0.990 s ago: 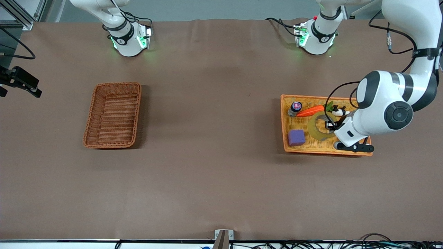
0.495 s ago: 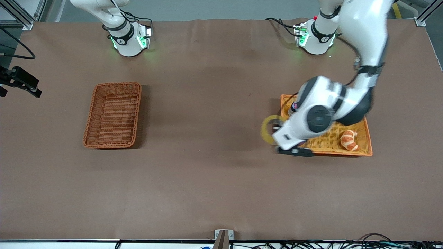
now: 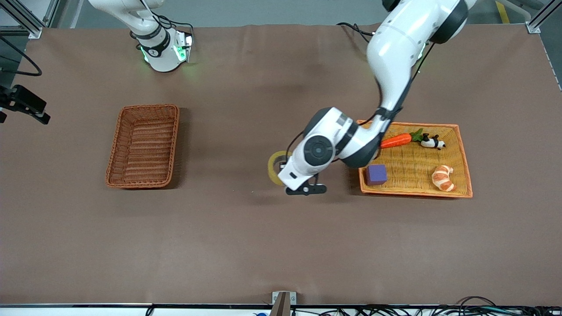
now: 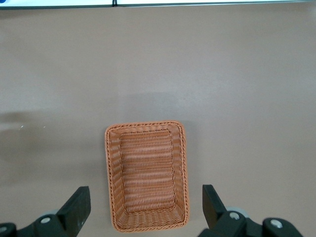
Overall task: Move tape to another basket
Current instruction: 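Lift the tape roll with the left gripper and carry it toward the wicker basket, then set the tape on the table while the right gripper reaches toward it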
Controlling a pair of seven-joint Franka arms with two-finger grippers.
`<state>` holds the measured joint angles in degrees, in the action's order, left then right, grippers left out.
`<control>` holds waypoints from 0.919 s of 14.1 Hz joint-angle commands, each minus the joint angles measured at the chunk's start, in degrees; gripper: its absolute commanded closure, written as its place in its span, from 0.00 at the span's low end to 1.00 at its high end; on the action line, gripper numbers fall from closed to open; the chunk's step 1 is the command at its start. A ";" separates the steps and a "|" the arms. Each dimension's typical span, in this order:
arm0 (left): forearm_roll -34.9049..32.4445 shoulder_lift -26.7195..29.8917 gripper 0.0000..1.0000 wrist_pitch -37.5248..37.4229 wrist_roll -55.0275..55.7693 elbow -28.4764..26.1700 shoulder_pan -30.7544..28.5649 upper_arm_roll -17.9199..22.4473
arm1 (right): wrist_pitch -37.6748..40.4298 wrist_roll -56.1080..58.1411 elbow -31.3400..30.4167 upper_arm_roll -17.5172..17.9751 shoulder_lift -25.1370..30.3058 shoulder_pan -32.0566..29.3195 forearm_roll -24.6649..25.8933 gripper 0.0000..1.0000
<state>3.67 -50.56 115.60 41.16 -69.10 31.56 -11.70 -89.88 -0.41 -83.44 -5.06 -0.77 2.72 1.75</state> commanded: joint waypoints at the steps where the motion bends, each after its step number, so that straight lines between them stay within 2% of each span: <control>1: 1.34 -4.11 0.98 1.20 1.64 4.24 2.54 1.33 | -2.22 0.32 0.65 0.57 -1.25 -1.67 -0.51 0.00; 5: 1.34 -8.06 0.87 7.86 2.17 4.33 4.82 1.94 | -2.49 0.06 0.65 0.75 -1.34 -1.49 -0.43 0.00; 6: 1.34 -7.89 0.81 7.97 2.17 4.33 4.91 1.95 | -2.49 0.06 0.65 0.75 -1.25 -1.67 -0.43 0.00; 7: 1.34 -7.45 0.70 7.97 2.17 4.24 4.74 1.86 | -2.14 0.32 0.74 0.66 -1.17 -1.76 -0.43 0.00; 8: 1.34 -7.36 0.49 7.97 2.17 4.24 4.74 1.77 | -1.53 0.58 1.00 0.49 -0.99 -1.84 -0.34 0.00; 9: 1.34 -7.19 0.37 8.06 2.17 4.24 4.74 1.86 | -1.52 0.76 1.00 0.49 -0.81 -1.93 -0.25 0.00; 11: 1.34 -5.44 0.18 7.97 2.17 3.80 4.04 1.95 | -1.43 0.85 0.66 0.66 -0.81 -2.46 -0.25 0.00; 13: 1.25 -1.93 0.15 6.84 2.17 2.75 2.46 2.12 | -2.49 0.33 -1.62 1.36 -0.81 -0.54 -0.34 0.00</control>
<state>3.78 -56.58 123.82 42.97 -65.15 34.96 -10.58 -92.06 -0.14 -83.18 -4.88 -1.93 1.38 1.61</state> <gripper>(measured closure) 0.242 0.000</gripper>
